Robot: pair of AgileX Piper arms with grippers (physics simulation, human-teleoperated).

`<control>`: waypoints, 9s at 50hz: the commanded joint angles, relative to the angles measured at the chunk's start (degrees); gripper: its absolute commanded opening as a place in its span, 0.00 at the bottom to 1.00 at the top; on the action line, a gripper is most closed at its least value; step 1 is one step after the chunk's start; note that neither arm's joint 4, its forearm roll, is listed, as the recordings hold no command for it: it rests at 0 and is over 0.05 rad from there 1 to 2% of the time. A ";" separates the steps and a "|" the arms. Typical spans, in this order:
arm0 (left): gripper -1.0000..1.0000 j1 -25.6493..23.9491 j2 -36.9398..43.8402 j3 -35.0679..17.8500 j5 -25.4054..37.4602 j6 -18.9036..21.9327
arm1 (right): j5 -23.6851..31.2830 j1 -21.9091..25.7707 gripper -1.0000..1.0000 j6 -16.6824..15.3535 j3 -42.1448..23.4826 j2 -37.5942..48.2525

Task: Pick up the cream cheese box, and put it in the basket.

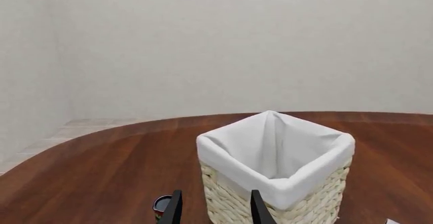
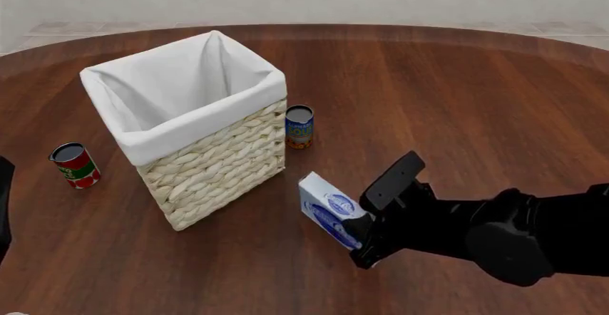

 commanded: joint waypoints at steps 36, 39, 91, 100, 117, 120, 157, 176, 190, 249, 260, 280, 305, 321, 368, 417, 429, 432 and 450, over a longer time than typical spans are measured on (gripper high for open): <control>1.00 -0.02 0.00 -0.15 0.13 -0.25 | 3.67 0.97 0.00 -0.02 -0.30 -6.19; 1.00 -0.11 0.00 -0.12 0.13 -0.27 | 3.76 1.12 0.00 0.01 -0.21 -6.49; 1.00 0.10 0.00 -1.07 0.55 -0.93 | 16.34 2.37 0.00 -2.26 -5.61 -17.50; 1.00 0.20 0.00 -1.00 0.51 -1.04 | 17.80 2.93 0.00 -2.50 -6.37 -18.41; 1.00 0.18 0.00 -0.50 0.19 -1.32 | 20.72 2.75 0.00 -3.48 -9.02 -19.96; 1.00 0.20 0.00 -0.41 0.12 -1.31 | 21.12 2.78 0.00 -3.54 -9.39 -20.24; 1.00 -0.12 0.00 -0.60 0.23 -1.23 | 25.39 3.52 0.00 -4.86 -13.06 -23.32; 1.00 -0.19 0.00 -0.78 0.27 -1.17 | 28.73 3.45 0.00 -5.95 -17.45 -24.82; 1.00 0.22 0.00 -0.33 0.04 -1.58 | 30.63 3.68 0.00 -7.12 -21.35 -24.64; 1.00 0.60 0.00 -0.66 0.38 -2.15 | 33.84 3.65 0.00 -12.15 -39.21 -14.46; 1.00 0.62 0.00 -0.97 0.68 -2.12 | 33.78 4.50 0.00 -12.46 -40.73 -12.98; 1.00 1.30 0.00 -0.61 0.46 -2.11 | 33.20 3.79 0.00 -12.62 -45.12 -8.54; 1.00 1.85 0.00 -0.03 -0.15 -1.84 | 33.13 3.38 0.00 -12.81 -50.89 -3.09; 1.00 2.28 0.00 -0.27 0.05 -2.07 | 33.77 4.02 0.00 -13.39 -54.18 -0.37; 1.00 2.89 0.00 -0.13 -0.07 -1.87 | 34.75 4.02 0.00 -13.61 -63.39 7.35; 1.00 3.63 0.00 -0.14 0.00 -1.89 | 37.41 4.34 0.00 -14.59 -75.58 15.57; 1.00 3.50 0.00 -0.22 0.08 -1.82 | 38.56 3.63 0.00 -14.61 -79.28 17.90; 1.00 3.61 0.00 -0.44 0.22 -1.78 | 38.74 3.62 0.00 -14.55 -80.02 18.46; 1.00 4.33 0.00 -0.01 -0.14 -1.81 | 38.88 3.75 0.00 -15.36 -82.00 21.65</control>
